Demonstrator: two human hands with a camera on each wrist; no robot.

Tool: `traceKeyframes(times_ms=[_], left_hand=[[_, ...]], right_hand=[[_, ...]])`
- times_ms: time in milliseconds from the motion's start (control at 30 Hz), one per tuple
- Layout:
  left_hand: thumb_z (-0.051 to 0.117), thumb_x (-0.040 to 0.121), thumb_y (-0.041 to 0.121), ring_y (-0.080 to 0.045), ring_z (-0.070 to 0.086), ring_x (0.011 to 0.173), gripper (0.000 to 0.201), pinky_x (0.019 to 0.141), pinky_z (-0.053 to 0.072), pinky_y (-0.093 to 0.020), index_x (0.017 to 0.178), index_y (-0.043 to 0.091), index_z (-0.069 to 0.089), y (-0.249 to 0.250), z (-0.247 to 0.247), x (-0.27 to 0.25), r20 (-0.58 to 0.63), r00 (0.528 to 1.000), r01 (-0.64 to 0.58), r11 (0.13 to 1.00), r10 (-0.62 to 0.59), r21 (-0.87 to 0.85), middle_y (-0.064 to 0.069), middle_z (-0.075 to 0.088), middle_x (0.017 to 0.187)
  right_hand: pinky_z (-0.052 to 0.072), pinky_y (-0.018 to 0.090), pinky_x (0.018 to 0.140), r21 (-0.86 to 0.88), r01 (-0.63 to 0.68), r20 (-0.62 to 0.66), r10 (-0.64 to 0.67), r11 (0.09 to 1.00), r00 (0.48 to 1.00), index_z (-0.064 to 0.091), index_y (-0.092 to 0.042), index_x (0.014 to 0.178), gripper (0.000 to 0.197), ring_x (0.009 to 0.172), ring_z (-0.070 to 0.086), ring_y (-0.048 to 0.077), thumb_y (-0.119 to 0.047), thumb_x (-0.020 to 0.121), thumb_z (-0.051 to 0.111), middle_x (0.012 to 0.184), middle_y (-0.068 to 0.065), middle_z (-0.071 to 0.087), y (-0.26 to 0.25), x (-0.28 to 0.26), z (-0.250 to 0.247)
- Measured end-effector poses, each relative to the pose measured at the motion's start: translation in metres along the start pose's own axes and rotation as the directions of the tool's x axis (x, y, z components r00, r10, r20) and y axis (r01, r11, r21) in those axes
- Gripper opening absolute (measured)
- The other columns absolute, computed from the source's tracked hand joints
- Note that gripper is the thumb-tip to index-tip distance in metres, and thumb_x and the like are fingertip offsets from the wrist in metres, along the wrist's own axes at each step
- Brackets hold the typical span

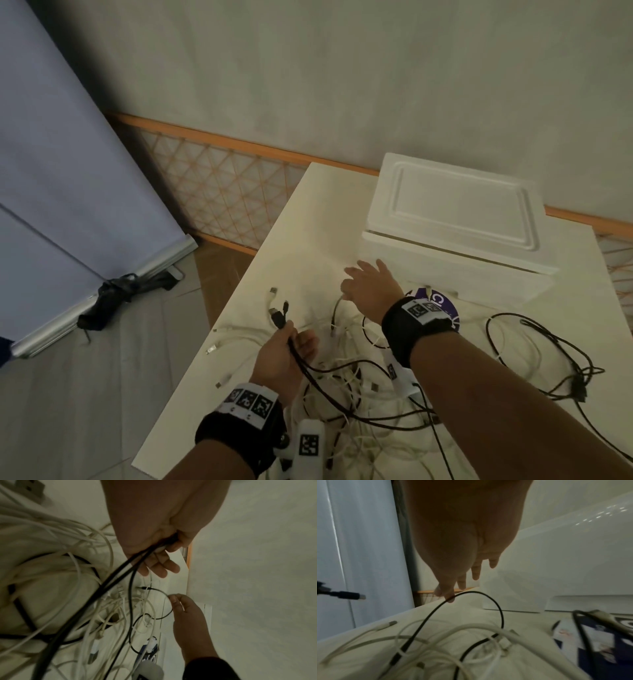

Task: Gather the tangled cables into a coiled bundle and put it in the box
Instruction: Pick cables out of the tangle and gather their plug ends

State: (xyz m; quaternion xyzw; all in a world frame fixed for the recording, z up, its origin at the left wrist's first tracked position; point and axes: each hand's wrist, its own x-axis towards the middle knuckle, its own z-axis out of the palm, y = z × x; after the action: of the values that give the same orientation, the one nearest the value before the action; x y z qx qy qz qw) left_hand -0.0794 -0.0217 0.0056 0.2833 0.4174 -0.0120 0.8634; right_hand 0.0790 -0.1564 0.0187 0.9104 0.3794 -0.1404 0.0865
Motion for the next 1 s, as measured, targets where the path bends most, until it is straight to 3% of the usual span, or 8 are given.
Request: traceKeyframes(times_ms=[133, 300, 500, 600, 700, 800, 900, 1000], left_hand=[[0.043, 0.101, 0.022, -0.018, 0.064, 0.066, 0.029, 0.070, 0.051, -0.033, 0.076, 0.011, 0.051, 0.000, 0.010, 0.001, 0.010, 0.999, -0.042, 0.992, 0.041, 0.115, -0.008, 0.072, 0.076], [0.048, 0.100, 0.020, -0.007, 0.043, 0.040, 0.017, 0.042, 0.044, -0.021, 0.104, 0.008, 0.058, -0.004, 0.024, -0.002, 0.016, 0.995, -0.099, 0.982, 0.098, 0.159, -0.003, 0.061, 0.068], [0.045, 0.098, 0.038, -0.007, 0.032, 0.035, 0.034, 0.035, 0.029, -0.019, 0.077, 0.012, 0.051, -0.015, 0.043, -0.014, 0.155, 0.985, -0.096, 0.991, 0.080, 0.096, 0.003, 0.047, 0.052], [0.054, 0.091, 0.042, -0.011, 0.049, 0.052, 0.033, 0.049, 0.041, -0.024, 0.085, 0.010, 0.061, -0.023, 0.061, -0.029, 0.245, 0.969, -0.061, 0.996, 0.044, 0.063, -0.003, 0.057, 0.068], [0.047, 0.098, 0.036, -0.022, 0.064, 0.077, 0.037, 0.072, 0.049, -0.034, 0.097, 0.005, 0.067, -0.027, 0.065, -0.031, 0.159, 0.986, -0.058, 0.993, 0.042, 0.099, -0.015, 0.068, 0.088], [0.041, 0.101, 0.035, -0.020, 0.056, 0.066, 0.035, 0.065, 0.045, -0.035, 0.081, 0.012, 0.056, -0.020, 0.061, -0.026, 0.071, 0.985, -0.159, 0.987, 0.157, 0.035, -0.010, 0.059, 0.078], [0.035, 0.102, 0.038, -0.015, 0.056, 0.055, 0.038, 0.067, 0.054, -0.035, 0.073, 0.016, 0.044, 0.007, 0.047, -0.021, 0.019, 0.977, -0.205, 0.954, 0.214, -0.217, 0.000, 0.055, 0.056], [0.037, 0.100, 0.044, -0.007, 0.029, 0.034, 0.042, 0.037, 0.031, -0.017, 0.066, 0.020, 0.039, 0.042, 0.020, -0.020, -0.018, 0.959, -0.278, 0.930, 0.282, -0.239, 0.008, 0.032, 0.043]], right_hand=[[0.024, 0.040, 0.110, 0.092, -0.004, -0.049, 0.009, 0.996, 0.999, 0.055, -0.020, 0.106, 0.024, 0.105, 0.057, 0.024, -0.033, 0.101, 0.036, 0.109, 0.003, 0.064, 0.011, -0.015, -0.001], [0.039, 0.034, 0.079, 0.225, -0.062, 0.113, 0.037, 0.972, 0.993, 0.052, -0.014, 0.092, 0.034, 0.086, 0.057, 0.024, -0.041, 0.101, 0.033, 0.090, 0.005, 0.061, 0.019, -0.050, -0.004], [0.043, 0.036, 0.065, 0.577, -0.089, -0.203, 0.248, 0.812, 0.947, 0.047, -0.010, 0.097, 0.037, 0.071, 0.054, 0.024, -0.041, 0.101, 0.028, 0.080, 0.007, 0.060, -0.009, -0.085, -0.026], [0.040, 0.036, 0.060, 0.554, -0.016, -0.213, 0.160, 0.833, 0.964, 0.045, -0.008, 0.101, 0.029, 0.069, 0.055, 0.028, -0.034, 0.102, 0.030, 0.083, 0.012, 0.063, -0.047, -0.093, -0.031], [0.050, 0.043, 0.064, 0.547, 0.006, -0.228, 0.143, 0.837, 0.963, 0.044, -0.010, 0.103, 0.029, 0.073, 0.061, 0.032, -0.034, 0.103, 0.028, 0.084, 0.013, 0.065, -0.057, -0.098, -0.025], [0.050, 0.041, 0.072, 0.403, 0.089, -0.217, 0.001, 0.911, 0.976, 0.050, -0.014, 0.109, 0.026, 0.087, 0.061, 0.031, -0.031, 0.102, 0.033, 0.095, 0.011, 0.065, -0.050, -0.114, -0.027], [0.046, 0.034, 0.080, 0.428, 0.055, -0.184, 0.027, 0.902, 0.983, 0.057, -0.022, 0.110, 0.025, 0.098, 0.060, 0.024, -0.034, 0.100, 0.037, 0.105, 0.004, 0.066, -0.026, -0.133, -0.027], [0.040, 0.026, 0.076, 0.458, -0.082, -0.148, 0.167, 0.885, 0.975, 0.063, -0.023, 0.104, 0.025, 0.095, 0.058, 0.015, -0.036, 0.098, 0.044, 0.100, -0.005, 0.066, 0.017, -0.150, -0.029]])
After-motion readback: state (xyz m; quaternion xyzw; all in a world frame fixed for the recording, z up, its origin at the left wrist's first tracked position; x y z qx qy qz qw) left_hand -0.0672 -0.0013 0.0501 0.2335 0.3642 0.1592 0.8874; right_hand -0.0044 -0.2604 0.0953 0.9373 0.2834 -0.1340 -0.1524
